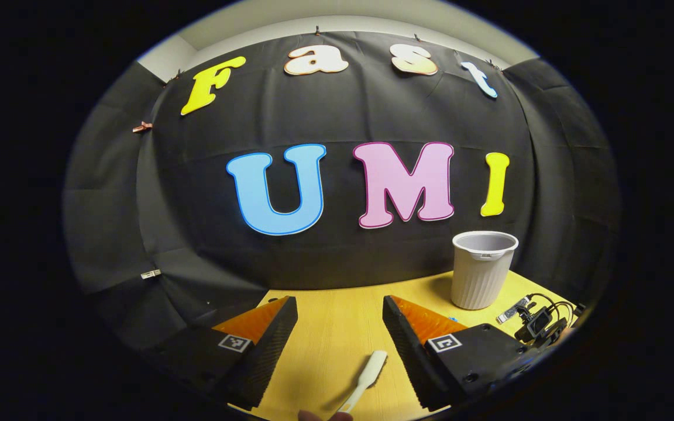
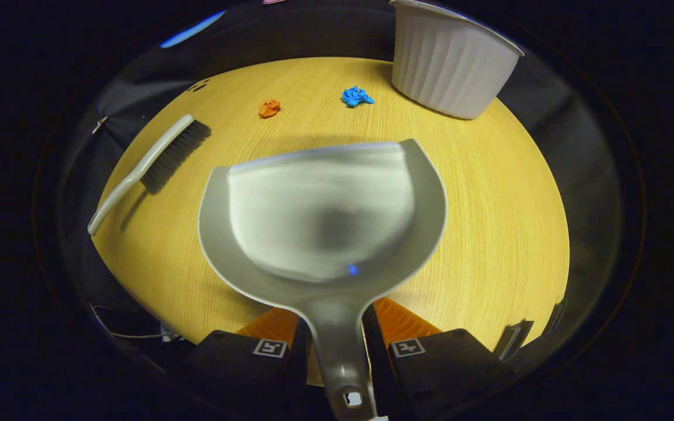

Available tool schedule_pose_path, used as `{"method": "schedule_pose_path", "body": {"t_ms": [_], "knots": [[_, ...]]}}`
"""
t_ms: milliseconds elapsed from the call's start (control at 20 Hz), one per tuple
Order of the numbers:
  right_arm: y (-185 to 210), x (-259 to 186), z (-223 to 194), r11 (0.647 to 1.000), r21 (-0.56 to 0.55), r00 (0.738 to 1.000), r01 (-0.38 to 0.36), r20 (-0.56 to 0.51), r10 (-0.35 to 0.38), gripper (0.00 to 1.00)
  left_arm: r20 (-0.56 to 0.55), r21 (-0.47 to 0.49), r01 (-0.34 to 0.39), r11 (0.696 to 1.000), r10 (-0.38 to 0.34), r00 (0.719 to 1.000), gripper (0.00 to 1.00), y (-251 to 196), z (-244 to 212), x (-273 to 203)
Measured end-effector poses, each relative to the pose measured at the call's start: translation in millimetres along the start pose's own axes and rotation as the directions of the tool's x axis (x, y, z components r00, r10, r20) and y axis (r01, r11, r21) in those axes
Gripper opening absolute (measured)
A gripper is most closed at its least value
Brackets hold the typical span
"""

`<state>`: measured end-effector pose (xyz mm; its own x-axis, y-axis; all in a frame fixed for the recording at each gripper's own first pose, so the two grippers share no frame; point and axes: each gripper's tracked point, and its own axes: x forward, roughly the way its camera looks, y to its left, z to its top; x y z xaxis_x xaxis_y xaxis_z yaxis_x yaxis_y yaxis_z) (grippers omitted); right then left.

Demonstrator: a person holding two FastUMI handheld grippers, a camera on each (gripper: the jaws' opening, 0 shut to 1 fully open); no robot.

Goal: Pick up the small broom and dustpan from the desktop, sweep the trash into the dustpan with the broom, and then empty the trash into the garbage bin.

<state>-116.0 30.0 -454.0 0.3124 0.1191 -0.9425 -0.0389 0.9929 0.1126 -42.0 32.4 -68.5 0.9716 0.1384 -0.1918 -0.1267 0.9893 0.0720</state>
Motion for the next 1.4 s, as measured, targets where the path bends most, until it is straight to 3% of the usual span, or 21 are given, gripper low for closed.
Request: {"method": "schedule_pose_path", "body": {"t_ms": [100,250,450,600,700,900,1100,1300,1400], "knots": [[-0.1,0.8,0.8,1.000,0.006,1.000,-0.003,0.017,0.003,0.49,-0.005,-0.005,0.002,1.000,-0.002,1.000,0.94,-0.3,-3.1,2.7],[0.2,-1.6,2.1,1.000,-0.019,0.999,-0.016,0.041,0.017,0.39,-0.042,-0.012,0.017,1.000,-0.017,0.999,0.94,-2.8,-14.6,9.7],[-0.4,-17.7,0.6,0.996,-0.081,0.997,-0.031,0.065,0.036,0.37,-0.125,-0.021,0.067,0.998,-0.069,0.990,0.94,-7.2,-44.0,22.4],[-3.8,-42.1,3.1,0.989,-0.142,0.993,-0.031,0.104,0.046,0.37,-0.263,-0.027,0.137,0.990,-0.139,0.955,0.94,-17.7,-89.7,33.5],[-5.4,-56.3,5.7,0.990,-0.136,0.991,-0.040,0.124,0.057,0.37,-0.373,-0.041,0.192,0.981,-0.193,0.907,0.94,-27.3,-125.4,40.8],[-14.8,-79.7,13.3,0.997,-0.061,0.986,-0.044,0.161,0.053,0.34,-0.574,-0.119,0.275,0.954,-0.292,0.765,0.94,-40.6,-197.1,42.6],[-29.4,-93.6,16.8,0.999,-0.049,0.984,-0.011,0.177,0.020,0.37,-0.711,-0.108,0.296,0.949,-0.282,0.644,0.93,-44.3,-261.3,52.3],[-34.3,-98.7,16.9,1.000,-0.031,0.984,0.003,0.179,0.003,0.34,-0.806,-0.136,0.336,0.932,-0.301,0.510,0.85,-55.9,-313.4,53.2],[-37.4,-99.4,15.0,0.999,-0.031,0.985,0.009,0.173,-0.004,0.34,-0.830,-0.154,0.331,0.931,-0.304,0.468,0.80,-56.8,-330.7,57.0]]}}
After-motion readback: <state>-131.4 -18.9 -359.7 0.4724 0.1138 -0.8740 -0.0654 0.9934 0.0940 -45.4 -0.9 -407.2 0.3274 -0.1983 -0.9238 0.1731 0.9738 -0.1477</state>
